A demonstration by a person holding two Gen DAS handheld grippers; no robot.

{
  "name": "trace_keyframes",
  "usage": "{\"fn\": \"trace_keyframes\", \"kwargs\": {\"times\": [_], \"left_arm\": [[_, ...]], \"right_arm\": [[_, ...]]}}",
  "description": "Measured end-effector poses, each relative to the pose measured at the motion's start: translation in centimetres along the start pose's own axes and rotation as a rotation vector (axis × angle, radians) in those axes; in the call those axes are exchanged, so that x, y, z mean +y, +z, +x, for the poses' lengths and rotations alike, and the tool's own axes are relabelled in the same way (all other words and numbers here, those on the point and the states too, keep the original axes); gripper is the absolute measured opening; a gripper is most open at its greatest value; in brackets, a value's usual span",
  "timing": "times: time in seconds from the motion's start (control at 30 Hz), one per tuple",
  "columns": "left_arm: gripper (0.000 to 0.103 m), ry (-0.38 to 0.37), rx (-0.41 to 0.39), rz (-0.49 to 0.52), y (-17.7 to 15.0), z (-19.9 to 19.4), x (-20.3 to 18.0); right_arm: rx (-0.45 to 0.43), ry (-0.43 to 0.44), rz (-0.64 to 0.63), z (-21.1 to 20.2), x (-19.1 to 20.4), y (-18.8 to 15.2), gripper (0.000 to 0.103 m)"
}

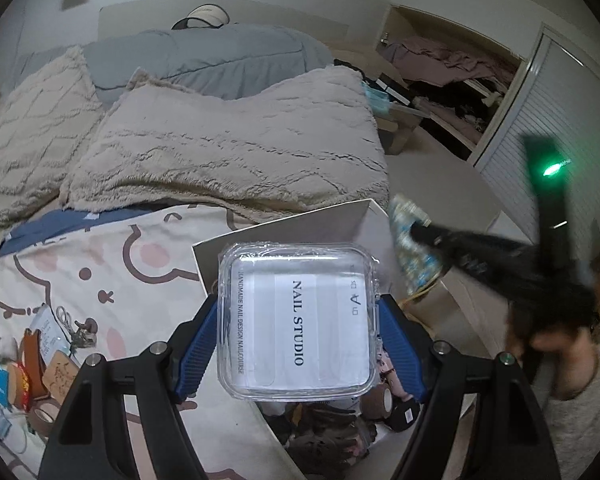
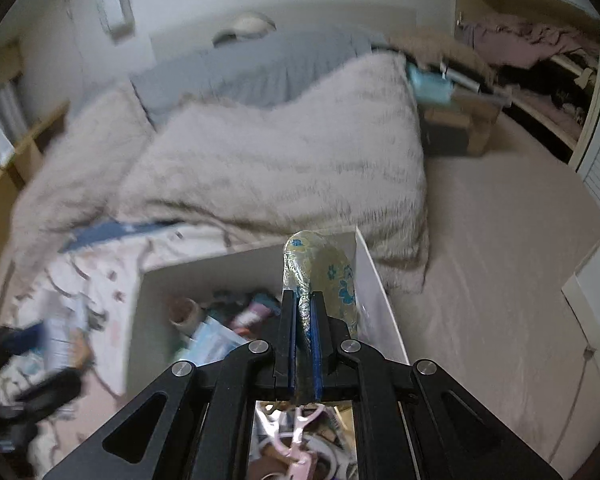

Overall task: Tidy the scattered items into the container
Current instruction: 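Carry the pouch in the right gripper while the left carries the case toward the box, then lower the pouch into the white box and open the right gripper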

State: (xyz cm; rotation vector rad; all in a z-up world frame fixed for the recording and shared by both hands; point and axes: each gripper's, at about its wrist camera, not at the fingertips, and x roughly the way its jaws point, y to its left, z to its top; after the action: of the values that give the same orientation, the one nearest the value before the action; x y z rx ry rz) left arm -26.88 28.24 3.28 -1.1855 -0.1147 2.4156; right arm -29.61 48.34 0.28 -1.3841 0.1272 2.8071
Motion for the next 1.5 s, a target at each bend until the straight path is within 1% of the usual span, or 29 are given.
{"fn": "trace_keyframes", "kwargs": {"times": [0.1, 0.2, 0.3, 0.37, 0.4, 0.47, 0.5, 0.57, 0.6, 0.63, 0.67, 0.7, 0.77, 0.93, 1.0, 1.2, 1.4, 1.5], "left_arm": [[0.077, -0.008, -0.001, -0.025, 0.1, 0.6, 0.5], [0.077, -0.009, -0.002, -0.024, 0.1, 1.0, 0.6], [0.077, -0.014, 0.003, -0.017, 0.0, 1.6, 0.6], [0.077, -0.020, 0.009, -0.016, -0.2, 1.9, 0.5], [0.077, -0.020, 0.010, -0.016, -0.3, 2.1, 0.4], [0.077, -0.020, 0.015, -0.017, -0.5, 2.5, 0.2], [0.077, -0.021, 0.018, -0.018, -0.6, 2.6, 0.2], [0.077, -0.028, 0.029, -0.018, -0.8, 3.1, 0.0], [0.077, -0.029, 0.036, -0.016, -0.9, 3.3, -0.1], [0.077, -0.030, 0.042, -0.013, -1.1, 3.6, -0.3], [0.077, -0.032, 0.049, -0.009, -1.2, 3.8, -0.5], [0.077, -0.034, 0.058, -0.004, -1.5, 4.0, -0.7], [0.077, -0.040, 0.074, 0.012, -1.8, 4.4, -1.1], [0.077, -0.044, 0.124, 0.072, -2.9, 5.3, -2.4], [0.077, -0.039, 0.131, 0.084, -3.3, 5.7, -2.7], [0.077, -0.037, 0.116, 0.061, -4.1, 6.9, -2.9], [0.077, -0.016, 0.152, 0.076, -5.1, 8.5, -3.5], [0.079, -0.025, 0.164, 0.071, -5.5, 8.9, -3.9]], "right_arm": [[0.086, -0.066, -0.011, 3.1, 0.1, -0.9, 0.007], [0.147, -0.102, 0.007, 5.3, -0.6, -2.1, 0.007], [0.193, -0.084, 0.029, 6.4, -1.2, -2.8, 0.007], [0.209, -0.032, 0.026, 6.5, -1.4, -3.2, 0.007], [0.213, -0.030, 0.019, 6.4, -1.5, -3.2, 0.007], [0.205, -0.057, -0.005, 5.8, -1.6, -3.5, 0.007], [0.201, -0.052, -0.008, 5.6, -1.7, -3.6, 0.007], [0.196, -0.026, -0.009, 4.9, -2.0, -3.9, 0.013], [0.191, -0.016, -0.009, 4.4, -2.1, -4.2, 0.032], [0.186, -0.011, -0.011, 4.3, -2.1, -4.3, 0.070], [0.173, -0.008, -0.018, 3.8, -2.2, -4.5, 0.084], [0.148, -0.012, -0.032, 3.2, -2.1, -4.7, 0.089], [0.127, -0.019, -0.047, 3.0, -1.7, -4.7, 0.089], [0.101, 0.007, -0.033, 1.0, -2.0, -5.5, 0.089], [0.091, 0.011, -0.026, 0.2, -2.1, -5.7, 0.089], [0.046, 0.041, -0.006, -1.9, -2.0, -6.4, 0.089], [0.036, 0.035, 0.011, -2.9, -2.4, -7.0, 0.089], [0.029, 0.054, 0.027, -3.5, -2.7, -7.4, 0.089]]}}
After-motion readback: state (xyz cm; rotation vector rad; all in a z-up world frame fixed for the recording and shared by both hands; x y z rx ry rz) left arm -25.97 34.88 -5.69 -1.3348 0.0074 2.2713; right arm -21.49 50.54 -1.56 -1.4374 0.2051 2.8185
